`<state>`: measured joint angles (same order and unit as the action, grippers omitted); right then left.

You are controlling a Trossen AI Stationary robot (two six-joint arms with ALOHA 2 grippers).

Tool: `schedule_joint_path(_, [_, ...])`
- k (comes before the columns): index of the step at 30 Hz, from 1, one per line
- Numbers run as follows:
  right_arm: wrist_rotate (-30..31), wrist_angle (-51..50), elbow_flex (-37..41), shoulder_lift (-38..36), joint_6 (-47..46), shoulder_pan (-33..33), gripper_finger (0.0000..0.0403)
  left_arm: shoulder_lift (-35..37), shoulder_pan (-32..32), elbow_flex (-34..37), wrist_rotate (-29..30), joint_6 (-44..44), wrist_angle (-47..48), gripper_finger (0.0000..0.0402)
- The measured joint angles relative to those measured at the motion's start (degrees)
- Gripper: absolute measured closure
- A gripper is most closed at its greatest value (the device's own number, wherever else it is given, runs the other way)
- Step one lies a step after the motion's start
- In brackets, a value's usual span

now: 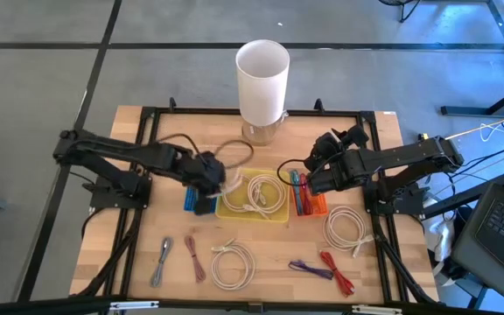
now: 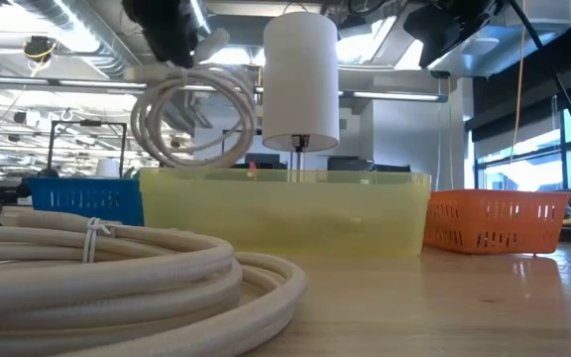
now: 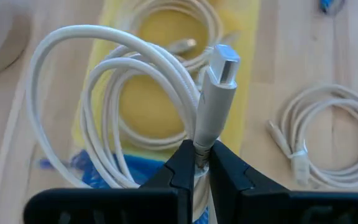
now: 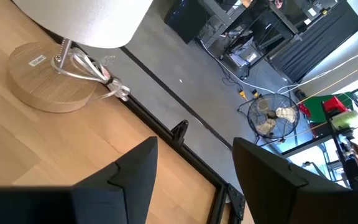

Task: Pick & Place USB Port
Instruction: Put the light brown HDMI cable into the yellow bin

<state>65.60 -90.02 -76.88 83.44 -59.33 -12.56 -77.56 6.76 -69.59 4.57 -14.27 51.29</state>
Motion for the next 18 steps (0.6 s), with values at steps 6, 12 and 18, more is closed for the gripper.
schedule_joint_path(6, [-0.1,0.0,0.0,0.0,0.0,0.0,0.0191,-6.3,3.5,-8.1,0.6,5.8,1.0,0.0381])
schedule_joint_path(12, [-0.1,0.0,0.0,0.0,0.0,0.0,0.0191,-9.7,3.3,-10.1,2.9,10.9,1.8,0.0381])
schedule_joint_path(18, [-0.3,0.0,0.0,0.0,0.0,0.0,0.0191,-14.5,2.2,-10.1,3.2,15.6,0.4,0.0381])
